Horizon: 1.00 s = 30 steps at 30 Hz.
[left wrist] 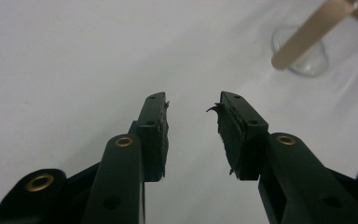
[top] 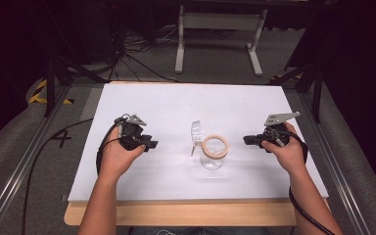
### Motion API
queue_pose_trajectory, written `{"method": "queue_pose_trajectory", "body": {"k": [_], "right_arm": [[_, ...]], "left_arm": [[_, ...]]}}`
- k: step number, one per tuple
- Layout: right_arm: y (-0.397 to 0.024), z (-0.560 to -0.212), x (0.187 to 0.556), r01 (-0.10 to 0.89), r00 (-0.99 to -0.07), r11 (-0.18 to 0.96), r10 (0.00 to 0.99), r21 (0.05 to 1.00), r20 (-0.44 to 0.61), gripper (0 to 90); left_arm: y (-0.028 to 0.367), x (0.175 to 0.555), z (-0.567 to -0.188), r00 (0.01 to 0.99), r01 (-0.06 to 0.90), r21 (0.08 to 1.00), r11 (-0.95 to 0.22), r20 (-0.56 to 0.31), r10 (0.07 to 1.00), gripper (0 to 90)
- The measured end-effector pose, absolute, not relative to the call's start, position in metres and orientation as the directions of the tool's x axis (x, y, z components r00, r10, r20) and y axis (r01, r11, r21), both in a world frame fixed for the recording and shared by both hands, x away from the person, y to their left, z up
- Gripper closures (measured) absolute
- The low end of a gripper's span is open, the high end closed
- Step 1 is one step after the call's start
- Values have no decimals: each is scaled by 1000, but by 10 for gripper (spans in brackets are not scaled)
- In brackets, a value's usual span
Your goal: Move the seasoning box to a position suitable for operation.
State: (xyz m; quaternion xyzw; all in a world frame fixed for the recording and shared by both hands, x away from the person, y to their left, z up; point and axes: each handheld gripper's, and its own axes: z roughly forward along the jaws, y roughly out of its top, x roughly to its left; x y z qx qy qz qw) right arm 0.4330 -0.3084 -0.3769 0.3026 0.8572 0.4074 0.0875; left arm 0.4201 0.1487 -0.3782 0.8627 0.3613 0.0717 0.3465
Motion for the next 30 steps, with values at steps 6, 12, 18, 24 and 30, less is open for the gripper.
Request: {"method": "queue_pose_trajectory", "body": {"k": [6,12,18,24,30], "right_arm": [[-307,-379,435,449,-804,493,587,745,96,897],[-301,-377,433,430,-824,501,557,751,101,897],[-288,-385,435,414,-848,530,521,740,102,897],[-275,-392,438,402,-865,547,490,734,109,897],[-259,-408,443,394,-870,582,486,711,85,896]], "left_arm": [[144,415,-371,744,562,665,-491,-146,652,665],[140,411,-366,772,563,626,-539,-165,614,667],[135,405,-361,801,542,624,-563,-180,571,703],[133,402,-361,809,536,626,-567,-190,555,709],[133,401,-360,806,539,627,-563,-189,561,698]]}}
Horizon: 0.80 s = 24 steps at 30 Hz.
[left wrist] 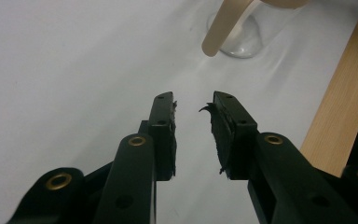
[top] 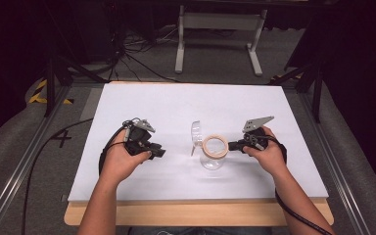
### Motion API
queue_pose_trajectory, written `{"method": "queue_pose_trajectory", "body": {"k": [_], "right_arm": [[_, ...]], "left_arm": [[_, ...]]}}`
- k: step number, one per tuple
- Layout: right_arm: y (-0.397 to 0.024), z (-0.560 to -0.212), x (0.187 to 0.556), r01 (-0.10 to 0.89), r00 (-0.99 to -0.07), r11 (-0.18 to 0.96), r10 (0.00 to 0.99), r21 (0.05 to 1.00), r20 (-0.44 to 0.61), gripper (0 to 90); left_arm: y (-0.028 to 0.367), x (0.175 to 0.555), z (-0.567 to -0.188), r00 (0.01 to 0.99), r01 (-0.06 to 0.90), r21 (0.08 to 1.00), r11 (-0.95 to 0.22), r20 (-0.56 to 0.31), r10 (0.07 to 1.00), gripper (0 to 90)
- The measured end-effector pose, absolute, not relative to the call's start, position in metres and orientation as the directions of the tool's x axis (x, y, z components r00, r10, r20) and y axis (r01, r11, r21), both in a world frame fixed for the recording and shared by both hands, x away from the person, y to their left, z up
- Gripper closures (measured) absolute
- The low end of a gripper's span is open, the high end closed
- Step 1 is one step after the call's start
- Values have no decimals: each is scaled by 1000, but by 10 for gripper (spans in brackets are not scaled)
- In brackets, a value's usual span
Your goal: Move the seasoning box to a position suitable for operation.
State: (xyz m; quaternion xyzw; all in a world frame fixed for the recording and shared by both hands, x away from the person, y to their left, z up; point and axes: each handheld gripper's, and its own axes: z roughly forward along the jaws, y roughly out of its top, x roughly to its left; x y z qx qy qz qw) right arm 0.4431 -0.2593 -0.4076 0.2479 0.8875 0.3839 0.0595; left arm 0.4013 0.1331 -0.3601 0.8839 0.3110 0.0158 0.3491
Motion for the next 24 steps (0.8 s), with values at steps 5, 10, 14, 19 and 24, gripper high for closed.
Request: {"method": "queue_pose_trajectory", "body": {"k": [5,10,14,19,24], "right_arm": [[-257,-417,447,392,-876,588,473,707,92,897],[-255,-421,450,384,-884,584,455,715,104,897],[-253,-422,450,381,-885,585,454,716,100,898],[-253,-422,448,379,-885,593,457,710,91,899],[-252,-421,445,380,-887,596,452,707,96,899]], "left_arm": [[133,403,-362,807,532,626,-571,-170,566,687],[133,404,-363,810,522,627,-578,-152,567,701],[133,403,-363,813,521,625,-582,-157,560,707],[132,404,-364,817,513,631,-582,-149,557,696],[131,405,-363,813,518,631,-578,-152,562,695]]}}
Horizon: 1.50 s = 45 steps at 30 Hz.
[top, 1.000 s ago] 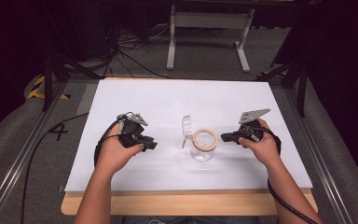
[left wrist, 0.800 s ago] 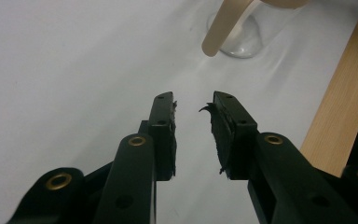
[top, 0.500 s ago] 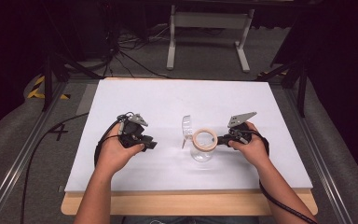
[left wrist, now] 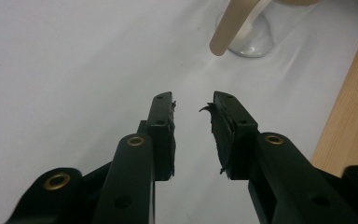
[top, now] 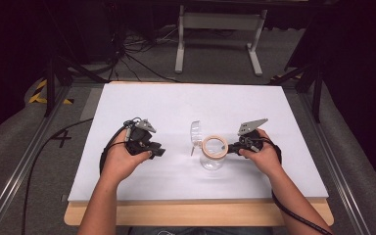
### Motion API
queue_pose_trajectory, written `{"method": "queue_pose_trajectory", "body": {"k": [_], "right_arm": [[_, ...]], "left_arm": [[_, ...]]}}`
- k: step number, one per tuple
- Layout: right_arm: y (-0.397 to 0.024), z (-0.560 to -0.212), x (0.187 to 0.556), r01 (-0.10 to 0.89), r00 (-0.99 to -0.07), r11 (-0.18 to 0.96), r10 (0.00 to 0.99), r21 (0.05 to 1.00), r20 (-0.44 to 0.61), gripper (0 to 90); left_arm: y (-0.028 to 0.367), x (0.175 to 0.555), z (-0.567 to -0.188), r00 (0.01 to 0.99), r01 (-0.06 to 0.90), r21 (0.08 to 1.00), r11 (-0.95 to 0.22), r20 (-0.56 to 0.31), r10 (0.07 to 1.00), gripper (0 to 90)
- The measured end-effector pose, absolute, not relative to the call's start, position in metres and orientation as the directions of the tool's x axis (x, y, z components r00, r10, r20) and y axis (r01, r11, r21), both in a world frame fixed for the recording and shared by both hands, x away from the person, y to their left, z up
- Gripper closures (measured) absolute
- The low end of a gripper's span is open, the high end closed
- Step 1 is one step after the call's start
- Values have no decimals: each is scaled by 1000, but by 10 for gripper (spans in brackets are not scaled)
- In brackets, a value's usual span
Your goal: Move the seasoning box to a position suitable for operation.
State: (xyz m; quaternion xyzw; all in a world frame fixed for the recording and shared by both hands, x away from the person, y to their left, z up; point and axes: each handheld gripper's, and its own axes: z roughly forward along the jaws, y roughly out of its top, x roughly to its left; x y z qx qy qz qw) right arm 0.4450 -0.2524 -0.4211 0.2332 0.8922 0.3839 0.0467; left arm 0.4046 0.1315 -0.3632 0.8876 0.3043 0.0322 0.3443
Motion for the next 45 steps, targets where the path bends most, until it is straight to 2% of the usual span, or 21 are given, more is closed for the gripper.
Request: {"method": "queue_pose_trajectory", "body": {"k": [25,38,45], "right_arm": [[-242,-417,410,368,-915,645,380,670,138,898],[-224,-416,397,335,-938,682,307,651,161,899],[-214,-418,394,309,-948,704,278,640,153,899]], "left_arm": [[114,419,-363,841,490,634,-598,-164,515,689],[118,421,-363,836,493,649,-579,-170,522,699],[124,424,-364,807,537,632,-559,-192,558,717]]}}
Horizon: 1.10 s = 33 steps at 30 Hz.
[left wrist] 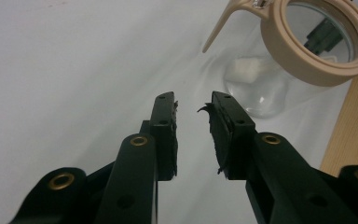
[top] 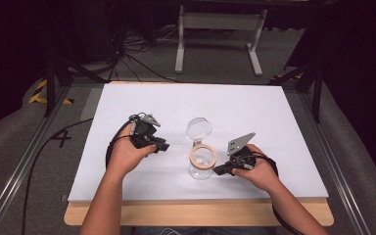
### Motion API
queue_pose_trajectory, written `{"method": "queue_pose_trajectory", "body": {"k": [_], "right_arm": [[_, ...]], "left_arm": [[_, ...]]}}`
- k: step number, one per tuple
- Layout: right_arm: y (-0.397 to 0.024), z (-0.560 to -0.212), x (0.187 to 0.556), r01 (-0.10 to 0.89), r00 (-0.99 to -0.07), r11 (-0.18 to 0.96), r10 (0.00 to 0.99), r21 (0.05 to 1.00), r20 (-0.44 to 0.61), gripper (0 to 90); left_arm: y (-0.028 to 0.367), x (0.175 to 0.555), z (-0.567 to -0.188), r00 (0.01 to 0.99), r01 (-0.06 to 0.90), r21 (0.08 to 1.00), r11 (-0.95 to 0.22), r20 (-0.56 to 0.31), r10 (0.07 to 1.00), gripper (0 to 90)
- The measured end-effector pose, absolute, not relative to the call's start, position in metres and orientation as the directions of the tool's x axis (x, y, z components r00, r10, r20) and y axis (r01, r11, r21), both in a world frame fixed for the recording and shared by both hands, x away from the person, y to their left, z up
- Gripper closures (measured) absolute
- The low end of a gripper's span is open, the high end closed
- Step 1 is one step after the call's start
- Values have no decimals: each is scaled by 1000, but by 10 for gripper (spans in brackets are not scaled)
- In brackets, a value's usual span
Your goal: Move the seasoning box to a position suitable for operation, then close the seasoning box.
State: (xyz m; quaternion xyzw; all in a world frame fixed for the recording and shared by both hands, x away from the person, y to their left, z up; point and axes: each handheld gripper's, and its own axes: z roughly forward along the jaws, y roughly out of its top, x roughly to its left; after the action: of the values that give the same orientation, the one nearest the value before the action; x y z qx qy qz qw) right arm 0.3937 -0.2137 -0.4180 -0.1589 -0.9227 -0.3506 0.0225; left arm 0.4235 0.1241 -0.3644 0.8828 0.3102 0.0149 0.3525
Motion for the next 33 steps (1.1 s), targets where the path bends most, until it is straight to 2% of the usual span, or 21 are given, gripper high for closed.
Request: {"method": "queue_pose_trajectory", "body": {"k": [19,25,29,33], "right_arm": [[-193,-423,387,270,-962,723,231,636,146,898],[-203,-413,387,279,-958,714,258,642,130,899],[-213,-400,386,291,-948,674,297,679,112,899],[-218,-388,384,290,-941,631,325,719,94,899]], "left_arm": [[123,424,-365,813,532,639,-556,-201,546,724],[127,425,-364,804,535,677,-505,-225,551,786],[127,424,-362,797,532,706,-467,-232,558,863],[124,426,-362,794,516,738,-435,-221,567,895]]}}
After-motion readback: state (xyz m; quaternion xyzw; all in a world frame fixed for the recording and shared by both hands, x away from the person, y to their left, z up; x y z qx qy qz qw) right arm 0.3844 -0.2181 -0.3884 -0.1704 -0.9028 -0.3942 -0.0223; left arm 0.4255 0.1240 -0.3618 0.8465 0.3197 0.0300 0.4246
